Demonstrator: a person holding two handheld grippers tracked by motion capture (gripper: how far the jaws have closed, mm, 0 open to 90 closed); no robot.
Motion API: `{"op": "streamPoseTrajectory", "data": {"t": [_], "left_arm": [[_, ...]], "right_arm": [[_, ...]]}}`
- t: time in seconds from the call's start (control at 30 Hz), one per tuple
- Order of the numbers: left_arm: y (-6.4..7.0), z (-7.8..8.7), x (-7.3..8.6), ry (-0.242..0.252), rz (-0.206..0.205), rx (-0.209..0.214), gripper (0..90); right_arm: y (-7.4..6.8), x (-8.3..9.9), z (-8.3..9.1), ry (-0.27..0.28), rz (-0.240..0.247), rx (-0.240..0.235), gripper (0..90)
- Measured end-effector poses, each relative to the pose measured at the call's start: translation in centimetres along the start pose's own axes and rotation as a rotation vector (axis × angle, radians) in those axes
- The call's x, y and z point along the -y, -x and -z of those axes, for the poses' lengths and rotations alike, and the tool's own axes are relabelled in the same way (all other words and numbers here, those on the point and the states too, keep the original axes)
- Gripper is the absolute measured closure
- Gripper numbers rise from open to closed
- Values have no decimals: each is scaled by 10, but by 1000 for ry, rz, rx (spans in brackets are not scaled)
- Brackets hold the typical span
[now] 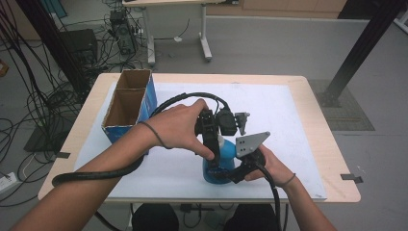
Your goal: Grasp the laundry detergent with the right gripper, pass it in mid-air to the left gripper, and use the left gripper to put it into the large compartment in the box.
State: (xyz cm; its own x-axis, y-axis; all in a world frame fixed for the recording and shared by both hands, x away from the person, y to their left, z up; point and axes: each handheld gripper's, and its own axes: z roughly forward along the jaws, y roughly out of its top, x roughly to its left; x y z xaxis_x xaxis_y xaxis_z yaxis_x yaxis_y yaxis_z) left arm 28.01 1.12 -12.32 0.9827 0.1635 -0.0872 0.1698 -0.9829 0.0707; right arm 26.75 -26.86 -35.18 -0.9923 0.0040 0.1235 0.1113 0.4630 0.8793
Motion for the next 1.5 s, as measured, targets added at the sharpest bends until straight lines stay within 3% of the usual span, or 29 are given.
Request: {"op": "streamPoseTrajectory", "data": {"t": [1.5], "left_arm": [[-1, 2, -5, -15, -7, -6, 103]], "right_arm": [[1, -1, -2, -8, 6, -4, 417]]}}
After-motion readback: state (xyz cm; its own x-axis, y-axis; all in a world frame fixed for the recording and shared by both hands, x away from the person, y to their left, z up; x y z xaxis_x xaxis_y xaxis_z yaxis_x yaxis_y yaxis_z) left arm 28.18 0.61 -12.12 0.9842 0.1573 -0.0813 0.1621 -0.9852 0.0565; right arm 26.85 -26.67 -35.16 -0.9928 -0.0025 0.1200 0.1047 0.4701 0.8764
